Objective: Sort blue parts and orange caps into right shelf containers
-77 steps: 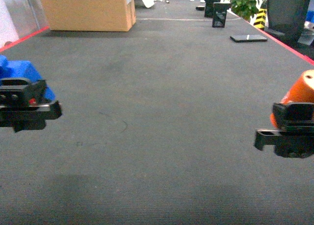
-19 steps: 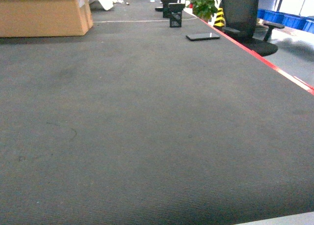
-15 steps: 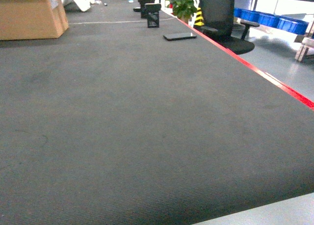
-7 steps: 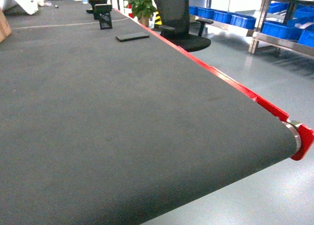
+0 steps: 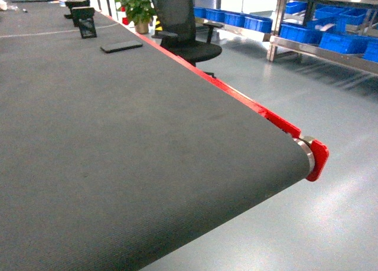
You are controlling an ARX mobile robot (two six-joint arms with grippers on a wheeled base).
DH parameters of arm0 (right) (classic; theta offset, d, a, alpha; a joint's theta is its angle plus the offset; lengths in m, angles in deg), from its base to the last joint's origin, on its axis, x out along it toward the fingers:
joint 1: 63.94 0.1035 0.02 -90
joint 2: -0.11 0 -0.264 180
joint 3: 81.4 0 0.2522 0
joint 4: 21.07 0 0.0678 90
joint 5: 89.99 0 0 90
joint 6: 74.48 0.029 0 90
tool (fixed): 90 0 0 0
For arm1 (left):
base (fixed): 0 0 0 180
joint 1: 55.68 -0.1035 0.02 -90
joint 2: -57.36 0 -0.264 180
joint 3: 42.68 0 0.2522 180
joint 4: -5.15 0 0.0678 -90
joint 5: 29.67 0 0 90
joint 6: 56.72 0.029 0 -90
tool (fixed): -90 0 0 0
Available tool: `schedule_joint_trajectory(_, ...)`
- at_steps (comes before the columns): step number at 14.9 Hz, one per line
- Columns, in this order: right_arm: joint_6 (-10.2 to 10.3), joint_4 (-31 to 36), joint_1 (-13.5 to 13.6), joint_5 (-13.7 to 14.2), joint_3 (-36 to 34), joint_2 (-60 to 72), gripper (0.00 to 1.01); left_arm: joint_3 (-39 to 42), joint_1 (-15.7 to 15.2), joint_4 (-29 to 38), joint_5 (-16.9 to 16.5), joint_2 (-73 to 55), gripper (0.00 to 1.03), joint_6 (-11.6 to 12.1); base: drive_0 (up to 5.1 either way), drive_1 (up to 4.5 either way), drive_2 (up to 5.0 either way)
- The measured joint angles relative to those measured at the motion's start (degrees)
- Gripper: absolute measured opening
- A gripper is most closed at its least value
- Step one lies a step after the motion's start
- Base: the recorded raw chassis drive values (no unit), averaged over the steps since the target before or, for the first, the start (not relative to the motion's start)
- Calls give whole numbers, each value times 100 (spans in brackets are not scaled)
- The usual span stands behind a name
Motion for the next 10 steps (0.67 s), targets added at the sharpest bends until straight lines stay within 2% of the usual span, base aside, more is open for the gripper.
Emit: schedule_joint_trajectory(10, 0, 0, 0, 0, 0, 0, 44, 0, 0, 0, 0, 0, 42, 0, -156, -156, -156)
